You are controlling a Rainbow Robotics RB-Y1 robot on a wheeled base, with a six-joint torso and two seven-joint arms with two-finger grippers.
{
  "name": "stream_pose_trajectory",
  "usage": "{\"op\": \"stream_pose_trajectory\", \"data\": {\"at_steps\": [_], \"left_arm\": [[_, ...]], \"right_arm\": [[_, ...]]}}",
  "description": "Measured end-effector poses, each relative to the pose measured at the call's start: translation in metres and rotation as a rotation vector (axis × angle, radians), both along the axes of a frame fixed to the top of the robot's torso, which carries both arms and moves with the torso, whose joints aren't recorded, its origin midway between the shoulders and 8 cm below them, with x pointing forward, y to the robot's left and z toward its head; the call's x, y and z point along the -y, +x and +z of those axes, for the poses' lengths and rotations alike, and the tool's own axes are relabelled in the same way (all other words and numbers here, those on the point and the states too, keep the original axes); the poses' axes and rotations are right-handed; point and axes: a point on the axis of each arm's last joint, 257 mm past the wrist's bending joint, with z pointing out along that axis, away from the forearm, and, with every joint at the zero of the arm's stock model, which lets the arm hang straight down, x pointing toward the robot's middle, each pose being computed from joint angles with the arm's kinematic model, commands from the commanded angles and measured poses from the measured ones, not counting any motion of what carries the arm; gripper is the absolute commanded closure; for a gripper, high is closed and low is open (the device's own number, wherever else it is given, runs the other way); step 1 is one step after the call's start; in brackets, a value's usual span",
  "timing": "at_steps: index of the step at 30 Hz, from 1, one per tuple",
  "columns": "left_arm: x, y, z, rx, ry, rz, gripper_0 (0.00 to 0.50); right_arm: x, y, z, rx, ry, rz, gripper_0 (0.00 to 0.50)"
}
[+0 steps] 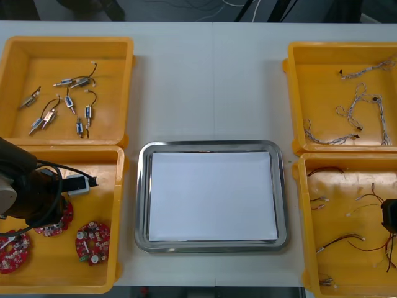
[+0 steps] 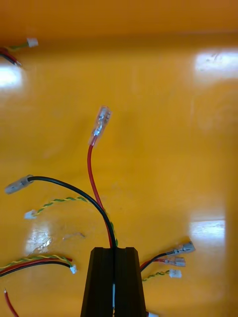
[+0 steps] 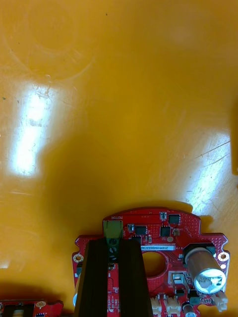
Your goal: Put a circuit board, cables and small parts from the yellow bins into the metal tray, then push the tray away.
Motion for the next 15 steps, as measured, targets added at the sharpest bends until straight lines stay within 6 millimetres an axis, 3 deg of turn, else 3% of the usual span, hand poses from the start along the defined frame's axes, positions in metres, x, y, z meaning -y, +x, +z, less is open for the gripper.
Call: {"op": "stream_pose_trajectory", "data": {"at_steps": [15], "left_arm": [[0.010,-0.002,0.003,-0.020,-0.043,0.006,0.500]], "right_arm": [[-0.007,0.002,0.055,-0.039,0.007,0.027,0.500]]}}
